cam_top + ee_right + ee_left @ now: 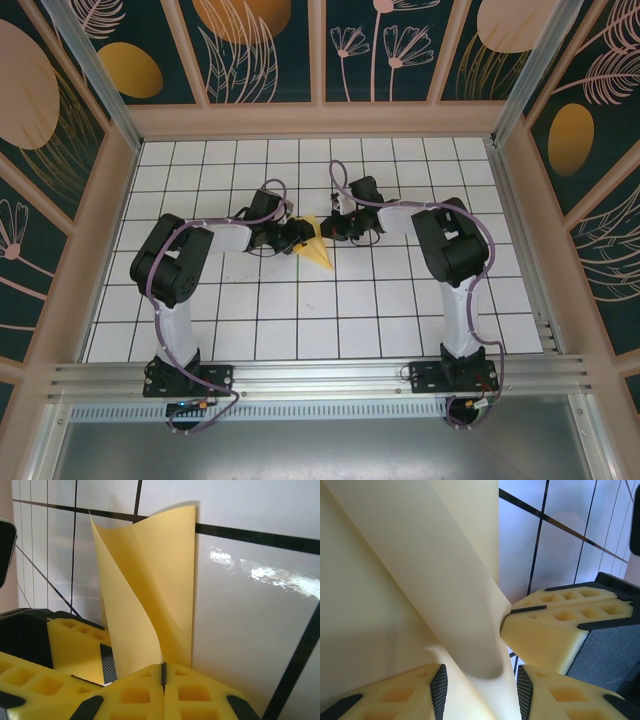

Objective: Fold a paper plane with a square sheet of paper (fold left side to right side)
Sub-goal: Fourth fold the wing at the center of the table.

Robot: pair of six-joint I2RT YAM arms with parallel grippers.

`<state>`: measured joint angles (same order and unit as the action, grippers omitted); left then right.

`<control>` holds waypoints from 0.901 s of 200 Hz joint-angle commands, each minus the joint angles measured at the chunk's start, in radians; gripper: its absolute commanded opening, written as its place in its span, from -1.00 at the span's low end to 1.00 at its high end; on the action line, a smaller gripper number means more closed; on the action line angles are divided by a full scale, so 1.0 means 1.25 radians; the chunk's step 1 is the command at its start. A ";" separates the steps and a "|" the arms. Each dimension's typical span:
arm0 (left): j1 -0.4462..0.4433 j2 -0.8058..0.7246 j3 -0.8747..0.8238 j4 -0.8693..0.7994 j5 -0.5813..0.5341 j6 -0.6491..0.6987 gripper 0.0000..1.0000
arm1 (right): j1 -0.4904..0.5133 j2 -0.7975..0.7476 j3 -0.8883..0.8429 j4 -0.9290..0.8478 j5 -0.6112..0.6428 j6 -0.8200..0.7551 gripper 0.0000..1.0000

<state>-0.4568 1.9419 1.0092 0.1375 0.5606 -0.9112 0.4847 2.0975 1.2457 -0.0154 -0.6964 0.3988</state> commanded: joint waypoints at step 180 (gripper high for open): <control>0.007 -0.114 0.014 -0.101 -0.060 0.034 -0.11 | 0.037 0.066 0.054 -0.151 0.105 -0.072 -0.90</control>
<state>-0.4564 1.8610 1.0103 0.0498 0.5076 -0.8917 0.5007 2.1242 1.3087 -0.1329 -0.6441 0.3462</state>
